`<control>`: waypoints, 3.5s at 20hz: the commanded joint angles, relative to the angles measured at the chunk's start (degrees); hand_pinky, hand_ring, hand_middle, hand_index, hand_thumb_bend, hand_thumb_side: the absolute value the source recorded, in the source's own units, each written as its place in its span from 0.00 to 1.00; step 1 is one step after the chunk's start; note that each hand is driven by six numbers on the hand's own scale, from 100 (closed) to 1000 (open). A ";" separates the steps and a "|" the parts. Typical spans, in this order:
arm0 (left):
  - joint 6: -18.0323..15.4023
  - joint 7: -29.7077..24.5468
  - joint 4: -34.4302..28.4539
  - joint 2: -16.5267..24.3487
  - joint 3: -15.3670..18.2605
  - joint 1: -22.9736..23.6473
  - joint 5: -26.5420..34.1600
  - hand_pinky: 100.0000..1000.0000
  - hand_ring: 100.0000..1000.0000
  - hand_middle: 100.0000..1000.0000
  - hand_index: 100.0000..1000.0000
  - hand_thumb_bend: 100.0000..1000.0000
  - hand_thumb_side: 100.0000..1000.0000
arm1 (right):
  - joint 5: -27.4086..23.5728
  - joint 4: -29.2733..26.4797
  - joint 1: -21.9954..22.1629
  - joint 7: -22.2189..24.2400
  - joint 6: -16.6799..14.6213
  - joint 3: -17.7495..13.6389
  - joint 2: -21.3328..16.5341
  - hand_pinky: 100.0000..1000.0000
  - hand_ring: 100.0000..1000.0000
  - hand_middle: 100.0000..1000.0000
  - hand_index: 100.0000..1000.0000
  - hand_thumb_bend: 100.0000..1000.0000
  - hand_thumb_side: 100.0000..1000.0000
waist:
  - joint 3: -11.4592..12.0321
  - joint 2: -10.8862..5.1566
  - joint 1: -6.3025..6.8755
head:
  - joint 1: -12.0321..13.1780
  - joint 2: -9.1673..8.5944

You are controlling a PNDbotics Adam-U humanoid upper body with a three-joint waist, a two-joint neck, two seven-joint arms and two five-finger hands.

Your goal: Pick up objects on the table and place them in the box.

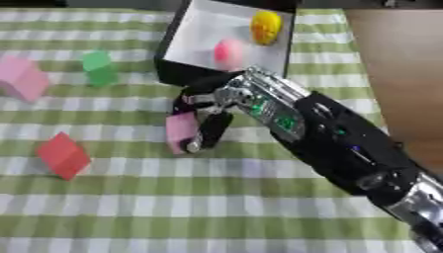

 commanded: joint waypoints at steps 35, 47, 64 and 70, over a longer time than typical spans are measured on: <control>0.10 -0.17 -0.99 2.13 0.49 -0.80 -0.21 0.75 0.79 0.77 0.78 0.00 0.74 | 1.66 32.18 -18.11 -13.83 -15.10 -20.34 -8.62 0.84 0.61 0.43 0.61 0.00 0.23 | 0.60 -0.16 -0.86 | -1.64 -1.84; 0.10 -0.12 -1.20 1.74 0.55 -1.27 -0.16 0.75 0.79 0.77 0.78 0.00 0.74 | 12.05 42.68 -15.59 -11.69 -24.36 -22.47 -3.14 0.86 0.63 0.44 0.63 0.00 0.25 | 1.59 0.22 -0.85 | -3.36 -2.27; 0.17 -0.21 -1.15 1.60 0.52 -1.14 -0.15 0.75 0.79 0.77 0.78 0.00 0.74 | 22.07 45.42 -15.21 -14.19 -27.27 -23.85 -2.08 0.93 0.85 0.74 0.90 0.34 0.60 | 1.49 0.23 -0.94 | -4.14 -2.16; 0.15 -0.32 -1.10 1.60 0.54 -0.95 -0.17 0.75 0.79 0.77 0.78 0.00 0.74 | 23.32 42.81 -16.15 -14.82 -25.70 -24.02 -2.74 0.99 0.89 0.80 0.97 0.17 0.63 | 1.22 0.02 -0.93 | -3.89 -1.99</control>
